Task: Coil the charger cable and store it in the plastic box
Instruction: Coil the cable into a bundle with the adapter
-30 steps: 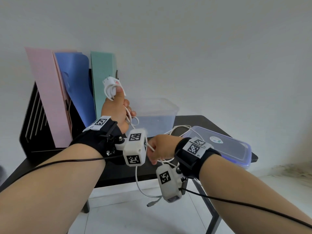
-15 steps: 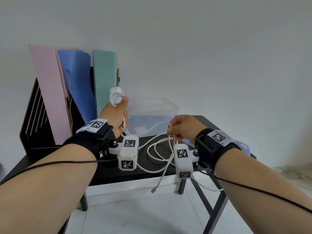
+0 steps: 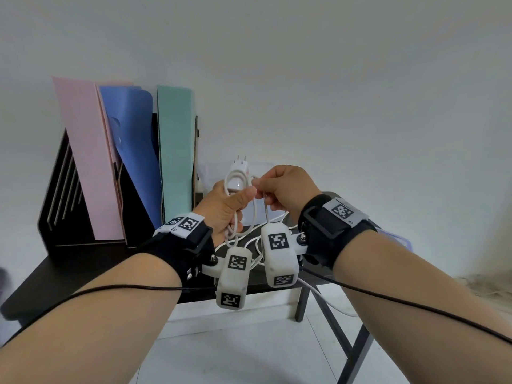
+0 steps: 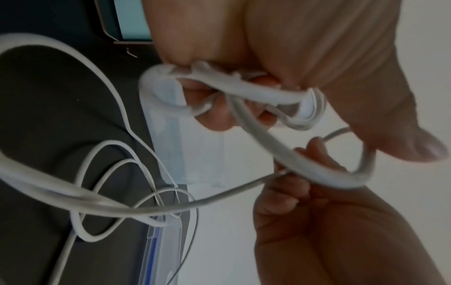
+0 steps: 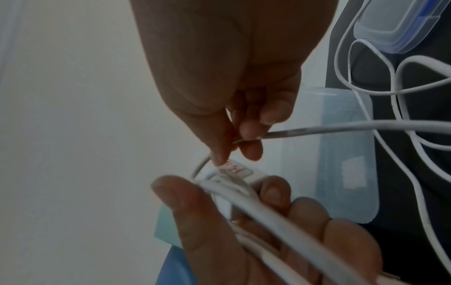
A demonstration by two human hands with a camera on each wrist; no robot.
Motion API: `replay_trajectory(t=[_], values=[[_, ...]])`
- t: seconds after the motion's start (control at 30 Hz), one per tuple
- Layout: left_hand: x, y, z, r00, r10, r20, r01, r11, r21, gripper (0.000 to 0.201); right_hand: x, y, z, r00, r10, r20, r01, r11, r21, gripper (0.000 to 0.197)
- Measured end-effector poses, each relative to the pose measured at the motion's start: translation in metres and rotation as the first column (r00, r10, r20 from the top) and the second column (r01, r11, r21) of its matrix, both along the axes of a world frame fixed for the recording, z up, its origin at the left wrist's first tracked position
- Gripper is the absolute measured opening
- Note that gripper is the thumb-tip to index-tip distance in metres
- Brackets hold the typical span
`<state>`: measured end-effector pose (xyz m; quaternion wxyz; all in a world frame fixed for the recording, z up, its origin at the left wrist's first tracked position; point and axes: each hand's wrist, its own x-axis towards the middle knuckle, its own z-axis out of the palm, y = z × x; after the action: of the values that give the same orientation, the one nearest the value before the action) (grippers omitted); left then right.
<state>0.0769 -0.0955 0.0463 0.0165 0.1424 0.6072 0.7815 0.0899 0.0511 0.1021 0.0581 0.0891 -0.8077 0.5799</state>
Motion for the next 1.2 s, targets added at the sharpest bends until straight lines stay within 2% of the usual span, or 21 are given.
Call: replay_trajectory(t=[0.13, 0.23, 0.3, 0.37, 0.43, 0.5, 0.53, 0.63, 0.73, 0.8, 0.83, 0.93, 1.0, 1.07, 1.2], values=[[-0.001, 0.001, 0.002, 0.997, 0.079, 0.025, -0.08, 0.996, 0.042, 0.057, -0.002, 0.003, -0.002, 0.999, -0.049, 0.004, 0.049, 0.999, -0.007, 0.014], [-0.006, 0.001, 0.001, 0.984, 0.168, 0.062, -0.174, 0.979, 0.107, 0.032, -0.002, 0.005, -0.002, 0.998, -0.003, 0.06, 0.008, 0.996, -0.09, 0.016], [-0.01, 0.0, -0.001, 0.978, 0.189, 0.089, -0.201, 0.965, 0.166, 0.027, 0.0, 0.006, -0.002, 0.996, 0.045, 0.073, -0.04, 0.997, -0.07, 0.016], [-0.012, 0.0, -0.002, 0.976, 0.187, 0.108, -0.207, 0.952, 0.224, 0.036, 0.002, 0.006, 0.0, 0.995, 0.064, 0.072, -0.071, 0.993, 0.095, 0.012], [-0.011, -0.001, -0.002, 0.981, 0.166, 0.097, -0.185, 0.953, 0.239, 0.057, 0.004, 0.005, 0.001, 0.998, 0.046, 0.046, -0.057, 0.958, 0.282, 0.005], [-0.009, -0.002, -0.002, 0.987, 0.146, 0.075, -0.156, 0.975, 0.16, 0.087, 0.004, 0.0, 0.003, 0.999, 0.018, -0.027, -0.006, 0.916, 0.4, 0.006], [-0.008, -0.002, -0.003, 0.988, 0.139, 0.063, -0.145, 0.984, 0.102, 0.095, 0.004, -0.003, 0.004, 0.998, 0.017, -0.064, 0.013, 0.899, 0.437, 0.006], [-0.01, 0.002, -0.006, 0.993, 0.1, 0.068, -0.101, 0.995, 0.023, 0.103, 0.003, -0.01, 0.006, 0.99, 0.009, -0.138, 0.063, 0.858, 0.51, 0.018], [-0.014, 0.001, -0.005, 0.997, 0.068, 0.041, -0.065, 0.996, -0.061, 0.095, 0.0, -0.01, 0.002, 0.984, -0.022, -0.176, 0.1, 0.888, 0.448, 0.015], [-0.012, 0.0, -0.002, 0.996, 0.086, 0.014, -0.082, 0.985, -0.154, 0.085, 0.0, -0.008, -0.002, 0.98, -0.013, -0.2, 0.087, 0.927, 0.366, 0.013], [-0.012, -0.001, -0.002, 0.995, 0.096, 0.012, -0.093, 0.984, -0.155, 0.079, 0.001, -0.007, -0.002, 0.979, 0.001, -0.202, 0.072, 0.933, 0.351, 0.011], [-0.012, 0.001, -0.003, 0.987, 0.152, 0.057, -0.15, 0.988, -0.033, 0.058, -0.001, -0.001, -0.001, 0.988, 0.047, -0.146, 0.03, 0.876, 0.482, 0.007], [-0.013, 0.0, -0.002, 0.982, 0.176, 0.072, -0.179, 0.983, 0.036, 0.054, -0.002, 0.006, -0.003, 0.998, 0.031, -0.05, 0.002, 0.835, 0.55, 0.01], [-0.015, -0.001, -0.001, 0.983, 0.174, 0.065, -0.179, 0.981, 0.072, 0.05, -0.004, 0.012, -0.008, 1.0, -0.003, -0.004, 0.005, 0.881, 0.474, 0.013], [-0.015, 0.002, -0.001, 0.981, 0.188, 0.045, -0.189, 0.982, 0.03, 0.047, -0.004, 0.013, -0.01, 0.999, -0.015, -0.053, 0.023, 0.989, 0.144, 0.01]])
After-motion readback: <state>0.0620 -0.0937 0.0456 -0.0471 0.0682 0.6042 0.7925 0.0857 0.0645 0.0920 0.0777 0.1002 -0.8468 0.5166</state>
